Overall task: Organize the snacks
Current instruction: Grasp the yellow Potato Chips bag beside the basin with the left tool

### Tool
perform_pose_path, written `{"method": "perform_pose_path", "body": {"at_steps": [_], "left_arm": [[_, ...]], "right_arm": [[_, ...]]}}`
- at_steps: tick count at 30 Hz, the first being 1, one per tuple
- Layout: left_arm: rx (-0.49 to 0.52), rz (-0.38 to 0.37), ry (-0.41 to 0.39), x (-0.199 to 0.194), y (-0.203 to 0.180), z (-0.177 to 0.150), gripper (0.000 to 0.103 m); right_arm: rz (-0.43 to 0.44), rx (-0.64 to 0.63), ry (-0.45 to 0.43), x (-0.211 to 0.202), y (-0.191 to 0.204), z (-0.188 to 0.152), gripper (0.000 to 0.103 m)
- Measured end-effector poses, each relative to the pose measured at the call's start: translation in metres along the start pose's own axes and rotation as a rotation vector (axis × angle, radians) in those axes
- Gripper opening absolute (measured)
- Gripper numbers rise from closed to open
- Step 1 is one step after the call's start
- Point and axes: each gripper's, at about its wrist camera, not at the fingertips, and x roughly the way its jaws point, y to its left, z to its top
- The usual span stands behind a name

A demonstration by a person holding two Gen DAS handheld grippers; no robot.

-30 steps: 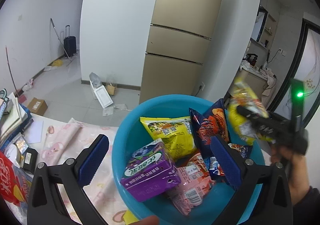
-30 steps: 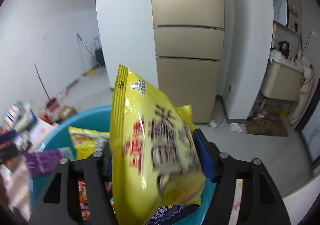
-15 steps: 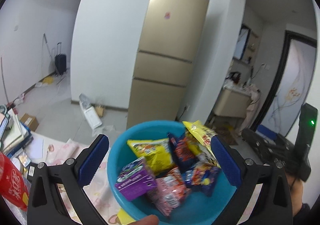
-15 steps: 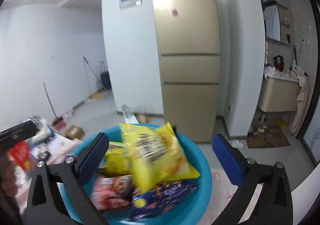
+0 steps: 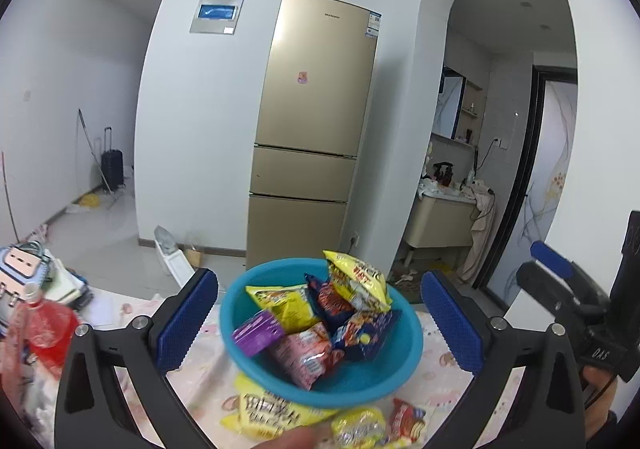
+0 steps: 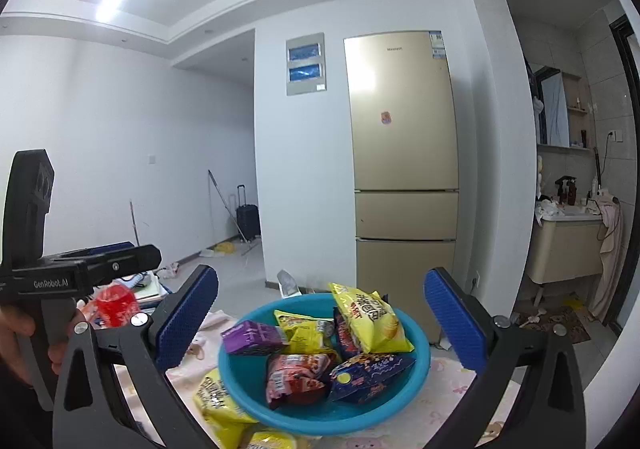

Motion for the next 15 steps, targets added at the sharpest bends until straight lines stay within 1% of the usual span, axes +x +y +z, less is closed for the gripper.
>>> {"method": "perform_pose_path", "body": {"at_steps": [3, 6, 9, 12, 15], "left_arm": [[0.019, 0.008, -0.021, -0.021, -0.002, -0.011, 0.103], [0.052, 0.001, -0.026, -0.027, -0.002, -0.027, 0.103], [0.092, 0.025, 0.044, -0.013, 0.002, -0.047, 0.103], [0.119, 0.04, 0.082, 0.007, 0.005, -0.068, 0.103], [0.109, 0.053, 0.106, 0.025, 0.015, -0.09, 0.103]], "right_arm": [[-0.018, -0.018, -0.039, -0.014, 0.005, -0.008, 0.103], [-0.013, 0.005, -0.03, -0.017, 0.004, -0.026, 0.103], [0.001, 0.038, 0.008, -0.012, -0.002, -0.049, 0.103], [0.013, 0.044, 0.041, -0.008, -0.006, -0.07, 0.103], [0.032, 0.067, 0.085, 0.0, -0.011, -0.092, 0.103]]}}
